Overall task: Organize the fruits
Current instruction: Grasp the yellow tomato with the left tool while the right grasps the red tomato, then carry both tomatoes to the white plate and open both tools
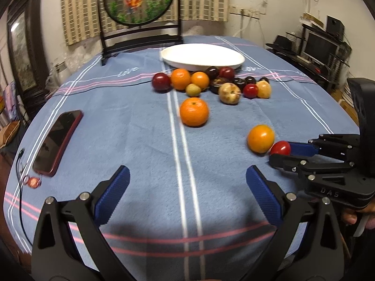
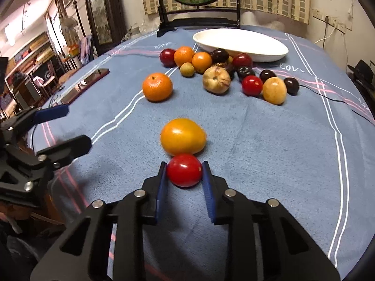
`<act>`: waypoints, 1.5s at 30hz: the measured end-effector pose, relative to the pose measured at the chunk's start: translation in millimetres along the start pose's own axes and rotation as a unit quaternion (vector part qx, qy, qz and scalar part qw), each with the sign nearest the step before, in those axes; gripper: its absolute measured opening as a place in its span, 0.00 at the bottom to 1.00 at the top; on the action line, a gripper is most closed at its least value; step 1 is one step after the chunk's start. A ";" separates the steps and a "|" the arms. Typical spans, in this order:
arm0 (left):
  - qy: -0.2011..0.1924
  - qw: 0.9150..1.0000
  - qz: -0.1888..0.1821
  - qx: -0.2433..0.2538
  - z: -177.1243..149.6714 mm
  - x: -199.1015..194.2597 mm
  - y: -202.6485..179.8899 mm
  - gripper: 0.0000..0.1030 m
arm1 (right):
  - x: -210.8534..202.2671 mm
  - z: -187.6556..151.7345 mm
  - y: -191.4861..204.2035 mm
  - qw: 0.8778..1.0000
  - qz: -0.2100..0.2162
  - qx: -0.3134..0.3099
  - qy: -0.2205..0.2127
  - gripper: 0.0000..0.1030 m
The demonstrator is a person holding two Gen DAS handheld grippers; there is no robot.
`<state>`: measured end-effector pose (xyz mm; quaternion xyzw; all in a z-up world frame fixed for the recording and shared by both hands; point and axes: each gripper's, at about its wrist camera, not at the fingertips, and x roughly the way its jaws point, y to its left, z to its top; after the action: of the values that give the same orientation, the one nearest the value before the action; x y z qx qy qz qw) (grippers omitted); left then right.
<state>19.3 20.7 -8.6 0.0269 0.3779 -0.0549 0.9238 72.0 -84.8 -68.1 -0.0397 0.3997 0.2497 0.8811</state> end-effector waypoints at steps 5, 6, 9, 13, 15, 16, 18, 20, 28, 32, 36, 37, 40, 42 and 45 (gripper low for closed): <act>-0.012 0.996 -0.070 0.057 12.1 5.4 -28.0 0.89 | -22.6 -3.1 -34.8 0.998 -0.010 0.048 -0.032 0.29; -0.014 0.994 -0.084 0.075 15.6 9.4 -37.5 0.82 | -24.9 -3.3 -40.8 0.998 -0.013 0.056 -0.034 0.29; -0.008 0.989 -0.100 0.107 21.0 23.2 -57.5 0.69 | -28.7 -4.7 -54.3 0.997 -0.010 0.072 -0.038 0.29; 0.013 0.984 -0.119 0.132 24.1 42.6 -71.6 0.65 | -30.0 -8.8 -63.0 0.996 -0.004 0.081 -0.040 0.29; 0.023 0.981 -0.131 0.139 24.4 47.9 -75.7 0.62 | -29.5 -9.5 -66.0 0.996 0.001 0.086 -0.039 0.29; 0.029 0.980 -0.138 0.140 24.6 49.6 -76.8 0.61 | -29.4 -9.7 -67.8 0.995 0.003 0.088 -0.040 0.29; 0.038 0.978 -0.145 0.143 24.5 53.8 -79.9 0.52 | -28.9 -7.4 -69.1 0.995 0.005 0.088 -0.038 0.29; 0.048 0.978 -0.147 0.140 25.7 58.5 -80.7 0.45 | -29.3 -5.8 -70.9 0.995 0.006 0.087 -0.039 0.29; 0.075 0.972 -0.178 0.132 36.6 64.9 -71.2 0.37 | -31.9 24.3 -80.2 0.997 0.010 0.069 -0.037 0.29; 0.032 0.977 -0.174 0.119 81.8 54.0 -48.1 0.37 | -24.1 65.8 -86.7 0.997 0.028 0.056 -0.043 0.29; 0.014 0.984 -0.162 0.079 142.3 70.1 -17.8 0.37 | 0.5 118.4 -106.1 0.996 0.022 0.051 -0.065 0.29; 0.013 0.986 -0.152 0.071 160.3 81.7 -10.1 0.37 | 11.8 134.4 -114.3 0.996 0.017 0.052 -0.067 0.29; 0.019 0.992 -0.121 0.044 202.9 123.7 8.0 0.37 | 51.0 173.0 -135.9 0.997 0.002 0.051 -0.058 0.29; 0.035 0.994 -0.100 0.024 225.0 160.0 19.7 0.37 | 81.3 192.4 -146.7 0.998 -0.007 0.051 -0.038 0.28; 0.064 0.995 -0.079 0.004 239.6 202.8 27.7 0.37 | 113.7 207.3 -154.5 0.999 -0.025 0.045 -0.005 0.28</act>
<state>333.0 9.9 20.2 0.0039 0.4373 -0.1277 0.8902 350.0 -117.2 -30.1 -0.0088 0.4047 0.2100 0.8899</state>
